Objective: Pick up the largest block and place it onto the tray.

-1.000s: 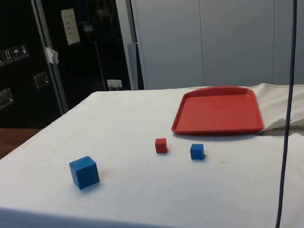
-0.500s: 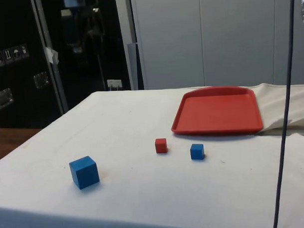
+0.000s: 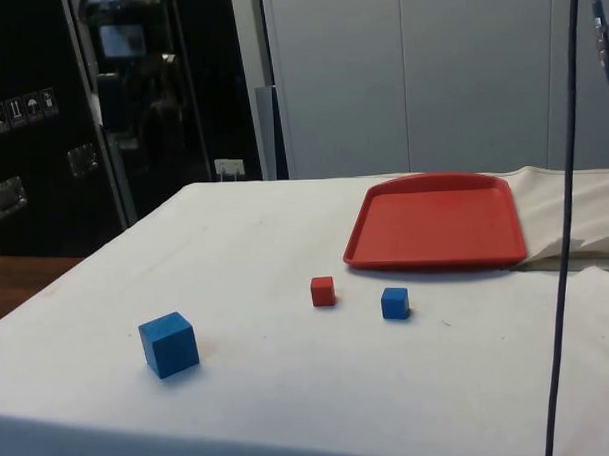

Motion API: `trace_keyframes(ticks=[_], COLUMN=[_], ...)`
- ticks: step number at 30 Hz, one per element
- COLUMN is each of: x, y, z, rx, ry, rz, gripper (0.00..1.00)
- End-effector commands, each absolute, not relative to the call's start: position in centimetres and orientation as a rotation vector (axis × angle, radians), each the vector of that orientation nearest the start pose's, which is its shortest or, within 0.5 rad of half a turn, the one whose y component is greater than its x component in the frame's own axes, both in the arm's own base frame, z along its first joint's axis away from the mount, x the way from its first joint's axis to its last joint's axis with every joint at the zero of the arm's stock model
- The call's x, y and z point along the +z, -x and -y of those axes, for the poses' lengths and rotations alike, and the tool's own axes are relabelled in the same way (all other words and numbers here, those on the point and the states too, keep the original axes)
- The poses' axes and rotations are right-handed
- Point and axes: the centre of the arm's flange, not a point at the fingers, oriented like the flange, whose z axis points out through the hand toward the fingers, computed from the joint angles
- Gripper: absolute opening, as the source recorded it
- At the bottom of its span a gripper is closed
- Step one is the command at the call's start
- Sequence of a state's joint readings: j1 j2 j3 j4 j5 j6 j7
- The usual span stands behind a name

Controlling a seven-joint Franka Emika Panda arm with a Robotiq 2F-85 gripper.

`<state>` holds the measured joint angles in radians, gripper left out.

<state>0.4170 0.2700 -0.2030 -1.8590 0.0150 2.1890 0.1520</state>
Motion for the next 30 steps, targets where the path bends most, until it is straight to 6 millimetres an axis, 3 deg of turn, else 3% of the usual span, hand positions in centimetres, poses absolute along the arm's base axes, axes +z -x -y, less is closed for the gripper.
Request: trace_keyframes(ticks=[1, 14, 23, 24, 30], x=[37.9, 34.8, 31.2, 32.0, 29.3], y=[-61.3, -61.2, -61.2, -61.2, -61.2], z=[-14.8, -17.8, -19.6, -19.1, -20.5], rx=[-0.128, -0.152, -0.199, -0.183, -0.219], ry=[3.165, 3.152, 3.133, 3.142, 3.123], rz=[0.099, 0.166, 0.266, 0.246, 0.324], gripper=[1.00, 1.00, 1.00, 1.00, 1.00])
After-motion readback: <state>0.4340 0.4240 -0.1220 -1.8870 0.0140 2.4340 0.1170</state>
